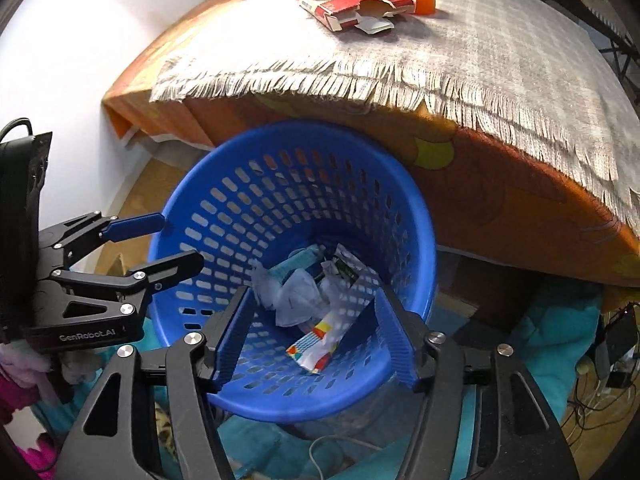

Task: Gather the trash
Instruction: 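Open the right tool to drop the wrapper while the left tool drops the tissue into the basket, then grasp the red medicine box with the left tool while the right tool grasps the orange cap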

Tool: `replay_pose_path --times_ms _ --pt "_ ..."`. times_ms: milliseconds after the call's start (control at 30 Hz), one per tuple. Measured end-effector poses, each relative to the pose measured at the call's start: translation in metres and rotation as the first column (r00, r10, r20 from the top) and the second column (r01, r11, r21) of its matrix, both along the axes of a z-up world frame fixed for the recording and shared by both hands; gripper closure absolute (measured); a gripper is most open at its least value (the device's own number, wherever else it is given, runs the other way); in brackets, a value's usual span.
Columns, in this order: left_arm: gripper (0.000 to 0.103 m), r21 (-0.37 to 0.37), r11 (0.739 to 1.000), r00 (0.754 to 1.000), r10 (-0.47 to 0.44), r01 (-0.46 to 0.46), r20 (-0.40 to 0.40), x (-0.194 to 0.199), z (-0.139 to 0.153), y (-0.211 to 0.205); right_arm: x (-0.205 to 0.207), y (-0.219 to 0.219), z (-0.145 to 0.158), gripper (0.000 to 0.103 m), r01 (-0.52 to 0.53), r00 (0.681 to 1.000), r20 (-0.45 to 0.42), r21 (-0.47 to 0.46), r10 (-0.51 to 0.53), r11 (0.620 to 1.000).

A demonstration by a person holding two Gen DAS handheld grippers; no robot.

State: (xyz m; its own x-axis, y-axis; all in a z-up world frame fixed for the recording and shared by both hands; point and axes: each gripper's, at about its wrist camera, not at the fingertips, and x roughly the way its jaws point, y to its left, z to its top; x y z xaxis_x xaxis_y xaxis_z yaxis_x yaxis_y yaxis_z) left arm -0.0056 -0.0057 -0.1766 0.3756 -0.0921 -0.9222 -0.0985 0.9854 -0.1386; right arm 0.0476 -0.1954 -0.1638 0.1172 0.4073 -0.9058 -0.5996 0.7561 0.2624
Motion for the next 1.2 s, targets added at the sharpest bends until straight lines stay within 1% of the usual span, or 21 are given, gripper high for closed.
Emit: replay_pose_path --times_ms 400,567,667,900,1000,1200 --pt "0.027 -0.001 1.0 1.0 0.007 -0.007 -0.01 0.003 0.002 0.001 0.005 0.001 0.009 0.039 0.027 0.999 0.038 -0.043 -0.026 0.999" --pt "0.027 -0.011 1.0 1.0 0.008 -0.008 0.003 0.007 0.011 0.003 0.014 0.001 0.016 0.033 0.047 0.996 0.083 -0.077 -0.04 0.996" --pt "0.027 -0.027 1.0 1.0 0.009 -0.009 0.009 0.013 0.018 0.004 0.02 -0.002 0.019 0.033 0.056 0.994 0.1 -0.081 -0.047 0.995" --pt "0.027 -0.03 1.0 1.0 0.011 -0.01 0.028 0.04 0.034 0.011 0.045 -0.011 0.034 0.033 0.08 0.988 0.132 -0.024 -0.076 0.997" --pt "0.026 -0.038 0.999 0.999 0.018 -0.017 0.039 0.054 0.04 0.016 0.055 -0.015 0.044 0.033 0.086 0.981 0.173 0.007 -0.086 0.996" --pt "0.026 -0.065 0.997 0.997 0.051 -0.048 0.057 0.098 0.059 0.029 0.072 -0.021 0.058 0.033 0.099 0.964 0.245 0.026 -0.102 0.995"
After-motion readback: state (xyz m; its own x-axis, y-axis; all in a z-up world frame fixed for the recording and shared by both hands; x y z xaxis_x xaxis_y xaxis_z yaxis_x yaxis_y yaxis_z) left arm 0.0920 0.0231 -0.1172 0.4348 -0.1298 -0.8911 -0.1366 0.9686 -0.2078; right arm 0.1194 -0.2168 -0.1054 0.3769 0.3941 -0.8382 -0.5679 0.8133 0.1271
